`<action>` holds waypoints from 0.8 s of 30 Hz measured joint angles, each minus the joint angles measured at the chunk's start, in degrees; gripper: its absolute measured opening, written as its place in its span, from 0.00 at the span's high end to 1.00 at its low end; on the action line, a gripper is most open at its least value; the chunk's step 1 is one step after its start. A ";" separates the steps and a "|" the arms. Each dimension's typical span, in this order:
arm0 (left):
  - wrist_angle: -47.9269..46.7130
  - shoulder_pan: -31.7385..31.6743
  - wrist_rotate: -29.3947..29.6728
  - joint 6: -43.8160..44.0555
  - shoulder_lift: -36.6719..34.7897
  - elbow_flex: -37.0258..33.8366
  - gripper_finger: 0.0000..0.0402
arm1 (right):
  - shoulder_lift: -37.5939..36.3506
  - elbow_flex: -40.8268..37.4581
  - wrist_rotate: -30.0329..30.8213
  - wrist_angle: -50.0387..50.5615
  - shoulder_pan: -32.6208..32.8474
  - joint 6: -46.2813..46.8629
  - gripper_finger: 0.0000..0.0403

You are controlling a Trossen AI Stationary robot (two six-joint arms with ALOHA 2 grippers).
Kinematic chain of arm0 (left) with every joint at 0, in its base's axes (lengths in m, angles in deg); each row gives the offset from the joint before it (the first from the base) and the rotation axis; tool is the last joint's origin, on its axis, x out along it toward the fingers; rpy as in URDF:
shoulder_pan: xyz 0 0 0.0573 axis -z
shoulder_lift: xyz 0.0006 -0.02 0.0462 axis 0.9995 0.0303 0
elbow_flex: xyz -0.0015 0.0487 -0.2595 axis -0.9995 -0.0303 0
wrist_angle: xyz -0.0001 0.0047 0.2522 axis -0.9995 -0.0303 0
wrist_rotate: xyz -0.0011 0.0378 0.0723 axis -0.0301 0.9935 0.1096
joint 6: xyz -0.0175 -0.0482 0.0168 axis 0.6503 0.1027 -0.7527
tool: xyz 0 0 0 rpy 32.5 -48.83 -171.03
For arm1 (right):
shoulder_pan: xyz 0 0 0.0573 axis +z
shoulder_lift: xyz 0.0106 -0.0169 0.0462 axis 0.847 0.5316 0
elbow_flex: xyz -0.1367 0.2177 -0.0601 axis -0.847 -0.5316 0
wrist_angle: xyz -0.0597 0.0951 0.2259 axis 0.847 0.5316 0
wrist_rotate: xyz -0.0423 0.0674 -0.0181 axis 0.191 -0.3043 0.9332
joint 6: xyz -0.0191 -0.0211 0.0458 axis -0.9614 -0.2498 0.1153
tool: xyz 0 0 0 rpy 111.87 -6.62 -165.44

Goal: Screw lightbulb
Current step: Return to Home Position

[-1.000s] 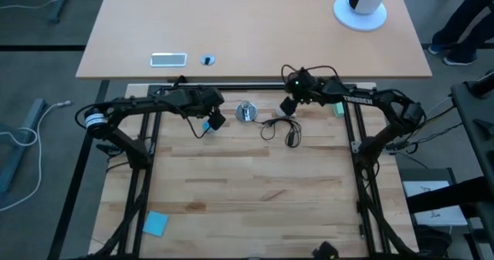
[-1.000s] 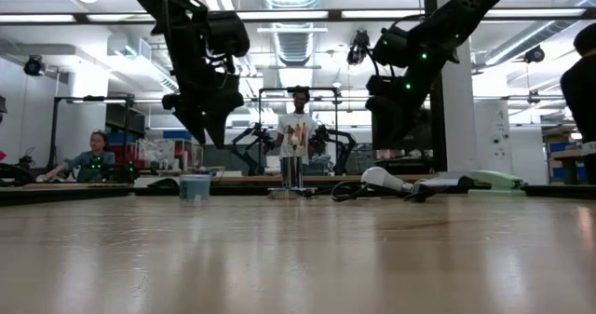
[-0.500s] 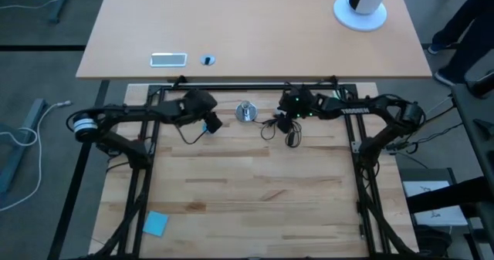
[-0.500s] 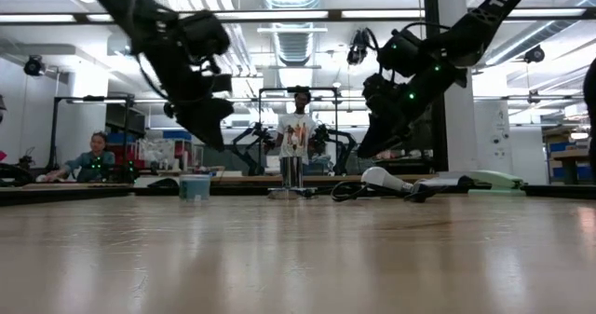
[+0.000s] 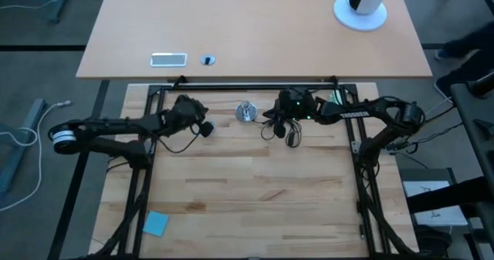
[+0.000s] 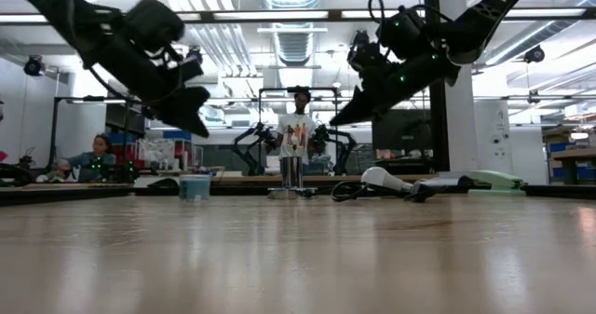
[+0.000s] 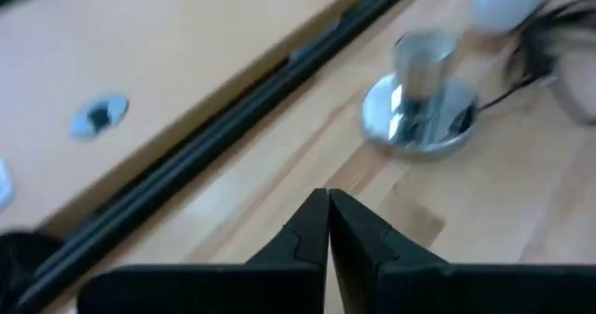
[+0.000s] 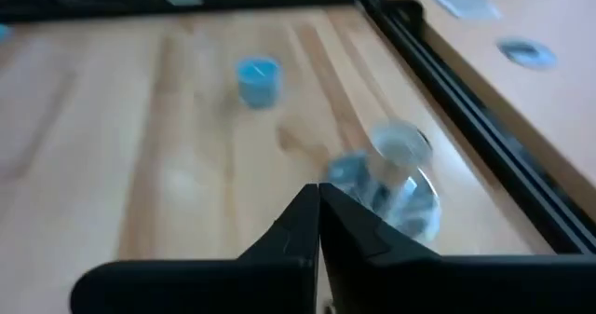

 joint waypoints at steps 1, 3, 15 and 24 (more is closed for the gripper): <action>2.15 0.74 0.00 -0.97 -1.29 -1.25 1.00 | 0.00 -0.11 -0.87 -1.16 0.25 -0.02 0.98; 8.28 2.51 -0.09 -3.09 -4.13 -3.95 0.99 | -0.03 -0.73 -2.82 -4.14 0.88 -0.83 0.99; 19.35 9.53 -4.71 -10.18 -24.79 -15.34 1.00 | -9.65 -12.17 -6.74 -22.47 5.29 1.85 1.00; 11.75 12.81 -4.63 -8.96 -36.78 -15.98 1.00 | -29.45 -20.44 -5.08 -23.16 5.22 5.09 1.00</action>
